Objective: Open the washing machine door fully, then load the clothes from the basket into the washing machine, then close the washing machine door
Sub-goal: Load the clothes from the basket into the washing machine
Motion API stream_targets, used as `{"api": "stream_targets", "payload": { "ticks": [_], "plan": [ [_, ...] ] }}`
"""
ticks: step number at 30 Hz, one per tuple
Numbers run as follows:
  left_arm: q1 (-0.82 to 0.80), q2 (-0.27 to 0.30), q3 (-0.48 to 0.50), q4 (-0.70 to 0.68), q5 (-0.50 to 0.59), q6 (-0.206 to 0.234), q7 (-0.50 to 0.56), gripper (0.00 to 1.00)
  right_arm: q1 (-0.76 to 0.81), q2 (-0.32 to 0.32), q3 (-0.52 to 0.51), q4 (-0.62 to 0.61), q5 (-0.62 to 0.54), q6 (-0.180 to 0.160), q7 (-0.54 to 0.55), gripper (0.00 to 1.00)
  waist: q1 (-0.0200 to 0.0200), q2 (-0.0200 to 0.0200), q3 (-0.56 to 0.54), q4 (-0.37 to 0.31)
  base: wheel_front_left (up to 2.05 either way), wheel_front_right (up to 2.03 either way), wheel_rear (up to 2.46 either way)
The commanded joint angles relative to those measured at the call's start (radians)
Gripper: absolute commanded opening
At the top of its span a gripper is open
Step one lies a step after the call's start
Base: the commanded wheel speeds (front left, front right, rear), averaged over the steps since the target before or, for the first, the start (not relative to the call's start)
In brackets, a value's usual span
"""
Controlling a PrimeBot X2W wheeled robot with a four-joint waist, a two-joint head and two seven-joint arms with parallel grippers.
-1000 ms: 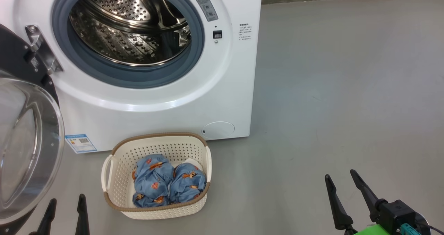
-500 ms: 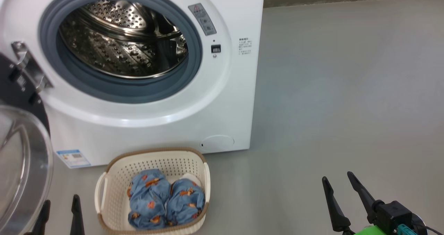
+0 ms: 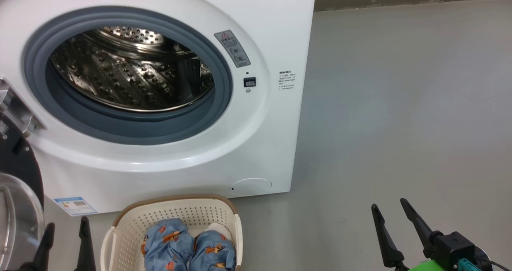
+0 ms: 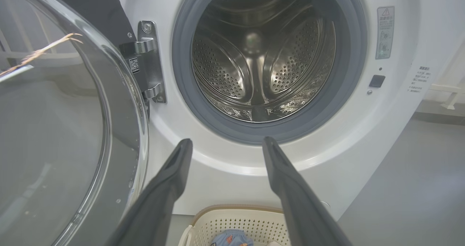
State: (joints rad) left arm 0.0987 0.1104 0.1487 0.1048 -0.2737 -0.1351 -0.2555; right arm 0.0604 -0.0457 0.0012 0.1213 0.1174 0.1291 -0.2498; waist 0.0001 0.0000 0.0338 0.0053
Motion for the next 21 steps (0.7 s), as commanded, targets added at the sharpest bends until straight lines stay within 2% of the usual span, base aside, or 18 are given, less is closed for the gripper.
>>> {"api": "stream_targets", "payload": {
  "ticks": [1, 21],
  "plan": [
    [-0.033, 0.017, 0.03, -0.019, -0.003, 0.004, -0.006, 1.0, -0.03, -0.004, 0.028, -0.018, 0.009, 0.002, -0.012, 1.0, -0.0001, 0.0, -0.001, 0.0, 0.19, -0.19, 0.0],
    [-0.017, 0.033, -0.019, -0.014, -0.024, 0.004, -0.006, 1.0, -0.025, -0.004, 0.028, -0.008, 0.009, 0.002, -0.012, 1.0, -0.0001, 0.0, -0.006, 0.009, 0.0, 0.0, 0.0]
  ]
}}
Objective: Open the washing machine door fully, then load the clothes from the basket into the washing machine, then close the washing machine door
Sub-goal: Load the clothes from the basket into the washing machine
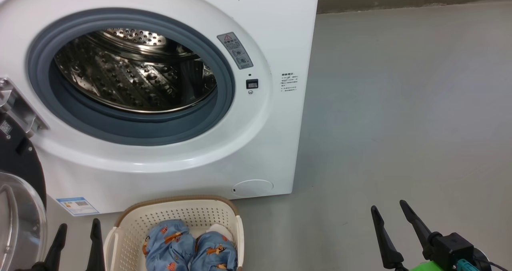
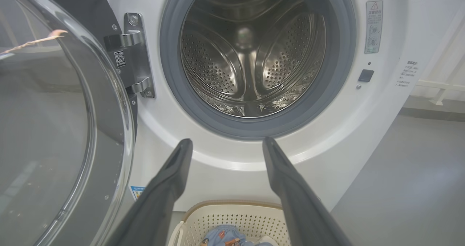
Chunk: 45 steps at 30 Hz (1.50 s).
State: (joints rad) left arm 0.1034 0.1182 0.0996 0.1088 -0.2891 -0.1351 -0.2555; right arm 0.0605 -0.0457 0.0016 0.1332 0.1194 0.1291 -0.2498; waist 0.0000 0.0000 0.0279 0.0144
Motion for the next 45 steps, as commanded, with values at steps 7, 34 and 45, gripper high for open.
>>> {"api": "stream_targets", "payload": {
  "ticks": [7, 34, 45],
  "plan": [
    [-0.026, 0.036, 0.01, -0.005, -0.029, 0.004, -0.006, 1.0, -0.03, -0.004, 0.034, -0.017, 0.012, 0.002, -0.012, 1.0, 0.0, 0.0, 0.018, 0.001, 0.0, 0.0, 0.0],
    [-0.226, 0.178, -0.196, 0.16, -0.226, 0.004, -0.006, 1.0, -0.141, -0.004, 0.106, -0.057, 0.034, 0.002, -0.012, 1.0, 0.0, 0.0, 0.367, -0.024, 0.0, 0.0, 0.0],
    [-0.359, 0.272, -0.281, 0.278, -0.325, 0.004, -0.006, 1.0, -0.181, -0.004, 0.123, -0.116, 0.021, 0.002, -0.012, 1.0, 0.0, 0.0, 0.567, -0.071, 0.0, 0.0, 0.0]
  ]
}}
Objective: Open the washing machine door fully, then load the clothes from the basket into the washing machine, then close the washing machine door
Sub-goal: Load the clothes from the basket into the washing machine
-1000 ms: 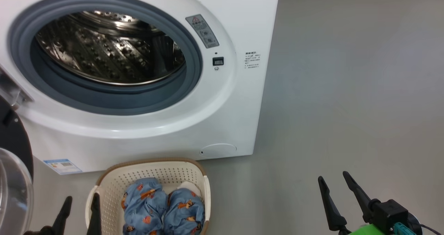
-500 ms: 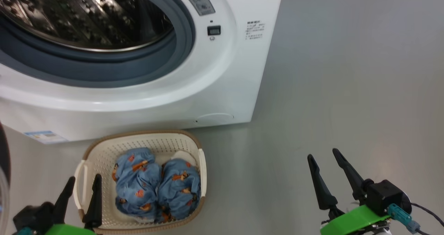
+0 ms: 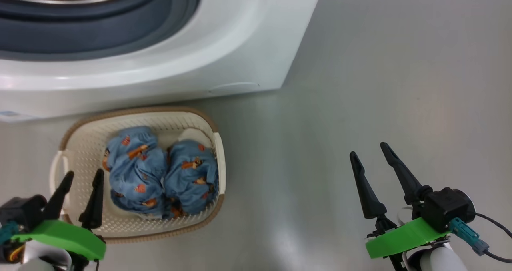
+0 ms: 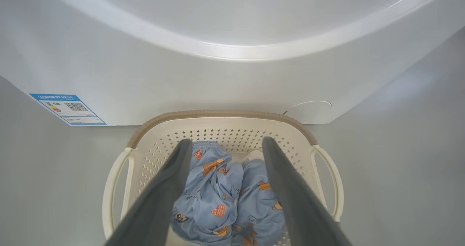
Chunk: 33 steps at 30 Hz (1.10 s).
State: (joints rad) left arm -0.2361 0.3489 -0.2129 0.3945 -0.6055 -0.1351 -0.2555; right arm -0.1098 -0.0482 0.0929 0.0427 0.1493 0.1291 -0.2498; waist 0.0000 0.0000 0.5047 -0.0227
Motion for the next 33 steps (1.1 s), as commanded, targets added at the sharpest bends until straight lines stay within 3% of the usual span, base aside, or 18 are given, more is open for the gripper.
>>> {"api": "stream_targets", "payload": {
  "ticks": [1, 21, 33],
  "plan": [
    [-0.026, 0.051, 0.023, -0.001, -0.014, 0.004, -0.006, 1.0, -0.012, -0.002, 0.033, -0.03, -0.006, 0.002, -0.012, 1.0, 0.0, 0.0, 0.106, -0.039, 0.0, 0.0, 0.0],
    [-0.174, 0.275, -0.072, 0.102, -0.11, 0.004, -0.006, 1.0, -0.043, -0.002, 0.072, -0.139, 0.046, 0.002, -0.012, 1.0, 0.0, 0.0, 0.409, -0.162, 0.0, 0.0, 0.0],
    [-0.231, 0.328, -0.165, 0.164, -0.079, 0.004, -0.006, 1.0, -0.043, -0.002, 0.103, -0.143, 0.081, 0.002, -0.012, 1.0, 0.0, 0.0, 0.451, -0.197, 0.0, 0.0, 0.0]
  ]
}}
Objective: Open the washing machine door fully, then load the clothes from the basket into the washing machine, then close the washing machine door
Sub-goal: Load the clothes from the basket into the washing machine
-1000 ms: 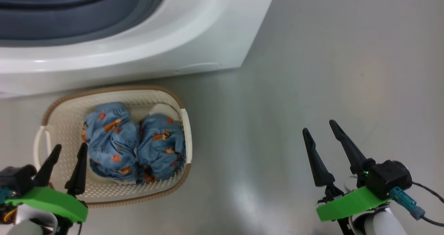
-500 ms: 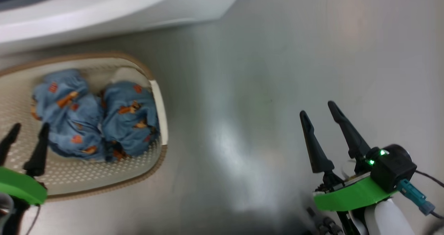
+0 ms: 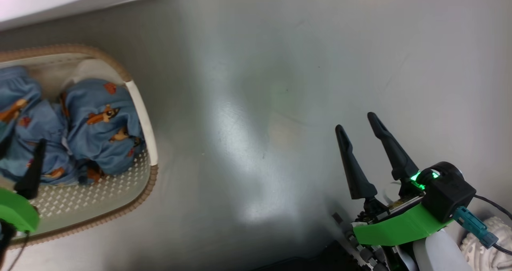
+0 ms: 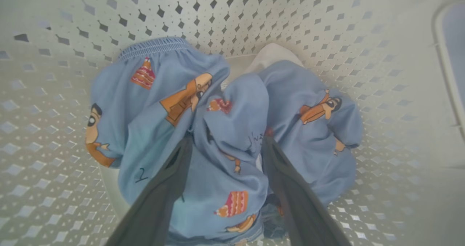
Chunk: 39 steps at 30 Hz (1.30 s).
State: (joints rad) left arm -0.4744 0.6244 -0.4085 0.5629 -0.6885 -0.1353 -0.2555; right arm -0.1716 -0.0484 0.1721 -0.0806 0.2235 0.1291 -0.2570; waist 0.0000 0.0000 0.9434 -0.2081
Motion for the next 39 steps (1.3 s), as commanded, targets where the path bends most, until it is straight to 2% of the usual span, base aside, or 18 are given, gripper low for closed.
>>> {"api": "stream_targets", "payload": {
  "ticks": [1, 9, 13, 24, 27, 29, 30, 31, 39],
  "plan": [
    [-0.002, 0.055, 0.029, 0.014, 0.013, 0.005, -0.006, 1.0, 0.019, -0.002, 0.027, -0.021, 0.009, 0.002, -0.005, 1.0, 0.0, 0.0, 0.015, -0.015, 0.0, 0.0, 0.0],
    [-0.074, 0.051, 0.023, 0.146, 0.115, 0.005, -0.006, 1.0, 0.024, -0.002, 0.045, -0.021, 0.029, 0.002, -0.005, 1.0, 0.0, 0.0, 0.031, -0.035, 0.0, 0.0, 0.0],
    [-0.103, 0.043, 0.021, 0.206, 0.133, 0.005, -0.006, 1.0, 0.026, -0.002, 0.058, -0.02, 0.037, 0.002, -0.005, 1.0, 0.0, 0.0, 0.04, -0.042, 0.0, 0.0, 0.0],
    [-0.212, 0.009, -0.042, 0.371, 0.123, 0.005, -0.005, 1.0, 0.027, -0.002, 0.081, -0.017, 0.043, 0.002, -0.005, 1.0, 0.0, 0.0, 0.061, -0.056, 0.0, 0.0, 0.0],
    [-0.263, -0.006, -0.078, 0.454, 0.102, 0.005, 0.041, 0.99, 0.026, -0.002, 0.09, -0.018, 0.043, 0.002, -0.005, 1.0, 0.0, 0.0, 0.062, -0.06, 0.0, 0.0, 0.0],
    [-0.286, -0.01, -0.089, 0.479, 0.088, 0.005, 0.052, 0.37, 0.027, -0.002, 0.092, -0.019, 0.043, 0.002, -0.005, 1.0, 0.0, 0.0, 0.06, -0.062, 0.0, 0.0, 0.0],
    [-0.294, -0.012, -0.095, 0.488, 0.081, 0.005, 0.054, 0.22, 0.028, -0.002, 0.092, -0.019, 0.043, 0.002, -0.005, 1.0, 0.0, 0.0, 0.058, -0.063, 0.0, 0.0, 0.0],
    [-0.3, -0.014, -0.101, 0.495, 0.072, 0.005, 0.057, 0.0, 0.03, -0.002, 0.092, -0.019, 0.043, 0.002, -0.005, 1.0, 0.0, 0.0, 0.056, -0.064, 0.0, 0.0, 0.0],
    [-0.318, -0.024, -0.164, 0.504, 0.003, 0.005, 0.063, 0.0, 0.019, -0.002, 0.082, -0.016, 0.044, 0.002, -0.005, 1.0, 0.0, 0.0, 0.023, -0.044, 0.0, 0.0, 0.0]
  ]
}}
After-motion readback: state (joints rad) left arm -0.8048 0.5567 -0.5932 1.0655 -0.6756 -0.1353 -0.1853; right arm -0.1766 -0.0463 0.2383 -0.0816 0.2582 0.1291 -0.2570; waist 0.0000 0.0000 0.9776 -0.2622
